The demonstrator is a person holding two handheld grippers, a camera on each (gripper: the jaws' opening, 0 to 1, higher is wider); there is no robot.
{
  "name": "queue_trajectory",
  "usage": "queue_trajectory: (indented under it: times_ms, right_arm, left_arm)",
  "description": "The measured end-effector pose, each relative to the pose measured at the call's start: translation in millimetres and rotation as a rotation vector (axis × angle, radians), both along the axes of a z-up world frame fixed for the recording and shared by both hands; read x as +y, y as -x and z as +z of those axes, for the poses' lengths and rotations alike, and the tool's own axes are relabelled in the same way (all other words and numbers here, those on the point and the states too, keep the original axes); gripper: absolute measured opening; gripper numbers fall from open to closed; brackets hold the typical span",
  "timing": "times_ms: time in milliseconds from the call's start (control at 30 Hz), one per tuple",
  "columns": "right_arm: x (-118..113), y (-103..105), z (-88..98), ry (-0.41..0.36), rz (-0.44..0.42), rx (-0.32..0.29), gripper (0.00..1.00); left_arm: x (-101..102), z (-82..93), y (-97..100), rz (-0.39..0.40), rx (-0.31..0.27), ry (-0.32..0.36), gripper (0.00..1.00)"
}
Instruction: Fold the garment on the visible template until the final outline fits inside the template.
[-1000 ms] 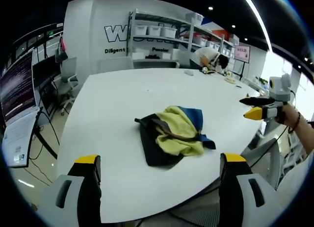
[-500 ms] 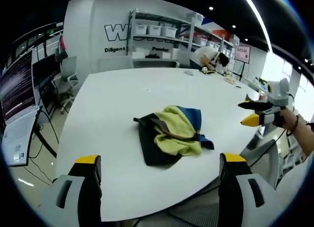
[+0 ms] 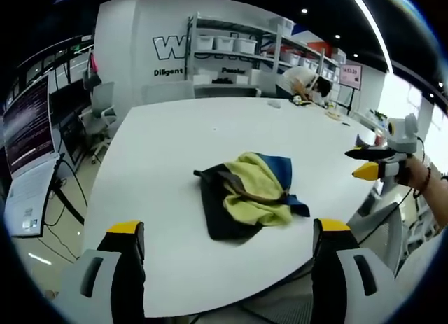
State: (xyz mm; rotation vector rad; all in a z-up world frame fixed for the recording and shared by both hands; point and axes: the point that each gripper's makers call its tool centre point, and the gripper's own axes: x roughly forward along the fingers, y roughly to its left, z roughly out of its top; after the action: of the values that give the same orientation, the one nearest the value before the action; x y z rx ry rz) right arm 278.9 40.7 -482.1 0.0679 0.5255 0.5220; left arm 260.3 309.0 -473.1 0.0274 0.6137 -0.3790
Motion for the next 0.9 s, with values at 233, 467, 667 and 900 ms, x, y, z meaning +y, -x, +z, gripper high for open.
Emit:
queue_trajectory:
  times_ms: [233, 467, 667, 900]
  right_arm:
    - [1, -1, -0.3, -0.002, 0.005, -0.002, 0.99]
    - [2, -3, 4.5, -0.029, 0.013, -0.018, 0.99]
    - [3, -9, 8.0, -0.033, 0.01, -0.038, 0.99]
    - [5, -16, 20.7, -0.035, 0.008, -0.109, 0.99]
  left_arm:
    - [-3, -0.3, -2.8, -0.002, -0.005, 0.014, 0.95]
    - [0, 1.3, -10.1, 0.006, -0.014, 0.014, 0.94]
    - [1, 1.6, -13.7, 0.003, -0.016, 0.017, 0.93]
    - [5, -0.7, -20.3, 0.011, -0.018, 0.042, 0.92]
